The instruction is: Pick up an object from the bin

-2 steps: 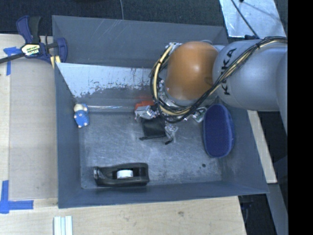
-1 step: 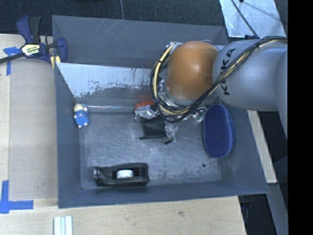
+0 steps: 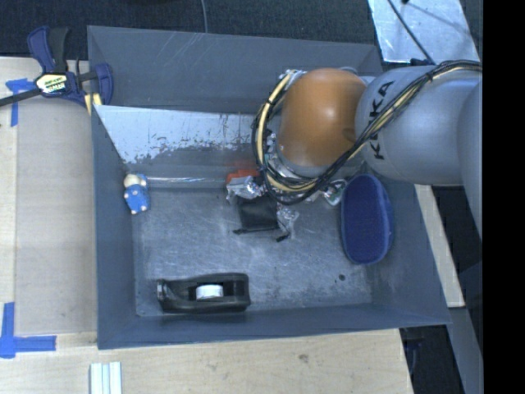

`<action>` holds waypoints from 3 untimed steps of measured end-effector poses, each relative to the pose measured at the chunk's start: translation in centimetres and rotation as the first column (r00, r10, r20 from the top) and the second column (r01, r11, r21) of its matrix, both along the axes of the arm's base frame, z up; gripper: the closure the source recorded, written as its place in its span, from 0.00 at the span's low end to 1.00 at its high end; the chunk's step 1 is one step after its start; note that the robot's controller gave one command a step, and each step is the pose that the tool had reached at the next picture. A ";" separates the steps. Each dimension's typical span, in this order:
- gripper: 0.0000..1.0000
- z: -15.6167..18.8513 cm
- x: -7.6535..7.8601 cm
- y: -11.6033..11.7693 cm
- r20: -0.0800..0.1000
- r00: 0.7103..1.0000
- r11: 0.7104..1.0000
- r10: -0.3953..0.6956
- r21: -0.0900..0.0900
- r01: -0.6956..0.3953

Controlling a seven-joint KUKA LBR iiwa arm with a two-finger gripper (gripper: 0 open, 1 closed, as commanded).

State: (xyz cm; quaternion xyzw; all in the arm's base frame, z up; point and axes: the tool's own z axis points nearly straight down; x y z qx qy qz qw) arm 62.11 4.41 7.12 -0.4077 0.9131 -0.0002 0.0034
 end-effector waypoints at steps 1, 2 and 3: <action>0.00 0.0 0.0 -0.1 -0.001 1.000 1.000 -0.006 0.001 0.006; 1.00 0.1 0.1 -0.1 0.000 1.000 1.000 -0.005 0.001 0.005; 1.00 11.9 0.4 0.0 0.007 1.000 1.000 -0.009 -0.001 0.009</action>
Offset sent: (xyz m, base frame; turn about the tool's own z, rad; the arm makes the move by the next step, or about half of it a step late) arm 0.0000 0.0000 0.0000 0.0000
